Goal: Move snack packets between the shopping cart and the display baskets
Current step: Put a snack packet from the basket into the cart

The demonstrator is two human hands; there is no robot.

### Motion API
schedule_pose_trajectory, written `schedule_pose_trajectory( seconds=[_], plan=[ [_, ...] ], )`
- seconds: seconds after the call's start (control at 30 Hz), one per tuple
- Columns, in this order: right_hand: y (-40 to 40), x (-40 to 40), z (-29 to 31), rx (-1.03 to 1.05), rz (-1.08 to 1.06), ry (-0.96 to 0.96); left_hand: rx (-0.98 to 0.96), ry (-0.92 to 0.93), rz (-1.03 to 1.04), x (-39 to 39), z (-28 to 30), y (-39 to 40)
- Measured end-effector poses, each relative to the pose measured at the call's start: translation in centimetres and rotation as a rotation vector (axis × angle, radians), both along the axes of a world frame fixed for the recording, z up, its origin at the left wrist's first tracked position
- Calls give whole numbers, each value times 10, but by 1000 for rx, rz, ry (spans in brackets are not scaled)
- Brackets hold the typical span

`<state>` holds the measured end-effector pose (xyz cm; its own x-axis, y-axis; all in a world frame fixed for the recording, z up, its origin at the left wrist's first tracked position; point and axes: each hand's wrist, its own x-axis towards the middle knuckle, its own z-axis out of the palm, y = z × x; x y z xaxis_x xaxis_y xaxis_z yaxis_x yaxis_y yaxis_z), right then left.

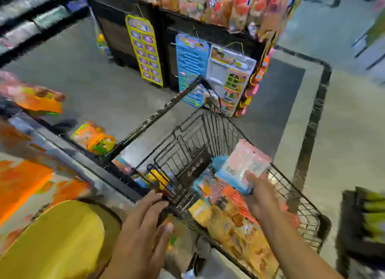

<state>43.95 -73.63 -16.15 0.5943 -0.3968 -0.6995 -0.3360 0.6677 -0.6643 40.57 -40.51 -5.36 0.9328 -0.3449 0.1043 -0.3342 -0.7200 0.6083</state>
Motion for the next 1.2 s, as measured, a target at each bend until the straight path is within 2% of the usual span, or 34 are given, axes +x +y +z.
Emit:
schedule_pose_trajectory(
  seconds=[0.13, 0.27, 0.37, 0.5, 0.6, 0.83, 0.9, 1.03, 1.1, 1.2],
  plan=[
    [-13, -5, -66, 70, -55, 270, 203, 117, -228, 25, -65, -70],
    [-6, 6, -121, 170, -1, 340, 435, 284, -324, 34, -152, -93],
    [7, 21, -159, 250, -51, 372, 579, 338, -371, 33, -197, -88],
    [33, 40, -199, 357, -171, 402, 639, 323, -457, 25, -215, -79],
    [51, 50, -222, 358, -235, 499, 652, 341, -445, 25, -212, -84],
    [78, 74, -259, 409, -374, 557, 618, 343, -423, 27, -210, -86],
    [73, 82, -260, 457, -285, 561, 597, 344, -422, 28, -210, -85],
    [56, 82, -248, 448, 133, 652, 568, 389, -385, 29, -202, -87],
    [50, 75, -235, 366, 292, 649, 557, 400, -377, 30, -195, -88],
    [42, 57, -214, 120, 462, 586, 498, 416, -372, 34, -183, -88]
  ],
)
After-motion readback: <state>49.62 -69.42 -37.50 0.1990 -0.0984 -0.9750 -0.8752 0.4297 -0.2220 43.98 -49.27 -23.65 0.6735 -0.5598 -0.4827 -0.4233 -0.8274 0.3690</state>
